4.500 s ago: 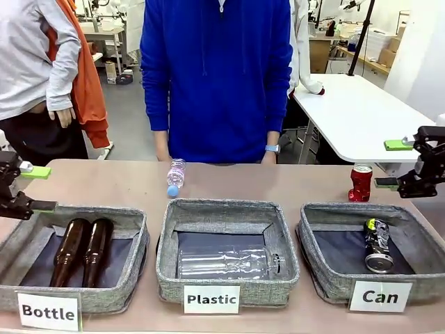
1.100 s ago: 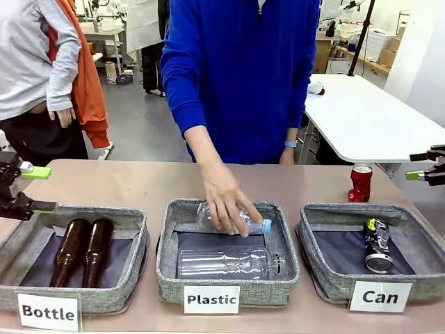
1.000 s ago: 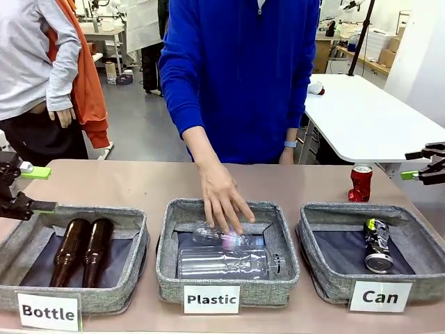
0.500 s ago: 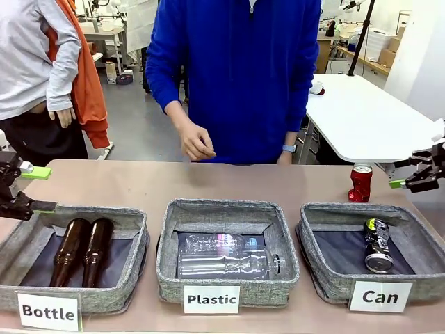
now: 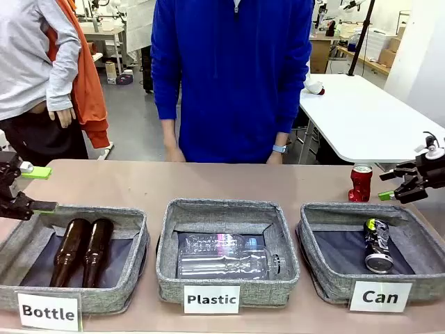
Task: Sort the can waste into the basket.
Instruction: Pick up the can waste from the table and place it in the right Fabric basket.
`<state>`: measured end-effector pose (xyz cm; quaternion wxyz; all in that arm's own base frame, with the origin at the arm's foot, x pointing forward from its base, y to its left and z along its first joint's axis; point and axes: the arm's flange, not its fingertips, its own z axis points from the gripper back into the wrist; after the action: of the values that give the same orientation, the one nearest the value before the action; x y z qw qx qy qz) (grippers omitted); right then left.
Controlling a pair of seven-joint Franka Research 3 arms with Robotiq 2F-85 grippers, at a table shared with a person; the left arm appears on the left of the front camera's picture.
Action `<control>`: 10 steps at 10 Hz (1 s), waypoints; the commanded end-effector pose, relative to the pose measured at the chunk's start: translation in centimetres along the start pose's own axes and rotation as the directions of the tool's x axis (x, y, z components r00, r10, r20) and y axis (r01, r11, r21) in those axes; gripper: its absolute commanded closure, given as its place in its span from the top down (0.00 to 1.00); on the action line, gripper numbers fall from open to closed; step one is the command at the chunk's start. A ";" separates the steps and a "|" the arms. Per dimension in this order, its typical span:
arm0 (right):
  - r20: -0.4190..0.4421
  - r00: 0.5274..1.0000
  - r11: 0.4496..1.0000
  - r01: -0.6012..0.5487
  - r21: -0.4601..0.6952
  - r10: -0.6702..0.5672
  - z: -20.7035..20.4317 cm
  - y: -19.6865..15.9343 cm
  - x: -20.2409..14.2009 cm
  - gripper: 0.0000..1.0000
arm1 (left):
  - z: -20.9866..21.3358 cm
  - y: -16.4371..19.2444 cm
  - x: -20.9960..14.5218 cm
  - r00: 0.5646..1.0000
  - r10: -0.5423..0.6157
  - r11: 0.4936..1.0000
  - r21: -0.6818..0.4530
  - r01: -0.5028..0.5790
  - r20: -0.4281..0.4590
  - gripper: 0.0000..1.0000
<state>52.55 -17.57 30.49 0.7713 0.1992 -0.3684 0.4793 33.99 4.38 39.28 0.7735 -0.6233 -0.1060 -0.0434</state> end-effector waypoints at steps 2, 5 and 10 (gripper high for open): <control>-0.018 0.999 0.999 0.044 0.014 -0.043 -1.4 -1.0 0.4 1.00 | 0.1 -0.5 -0.1 1.000 0.010 1.000 -0.004 -0.010 -0.005 1.00; 0.023 0.997 0.997 0.066 0.026 -0.067 -3.2 -1.3 0.5 1.00 | 0.1 -0.5 -0.1 1.000 0.010 1.000 -0.004 -0.010 -0.005 1.00; 0.149 0.976 0.988 0.157 0.015 -0.157 -4.9 -1.9 0.3 1.00 | 0.1 -0.5 -0.1 1.000 0.010 1.000 -0.004 -0.010 -0.005 1.00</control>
<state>55.44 -14.85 27.43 0.7790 0.2523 -0.3923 0.4190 33.99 4.38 39.28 0.7735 -0.6234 -0.1060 -0.0434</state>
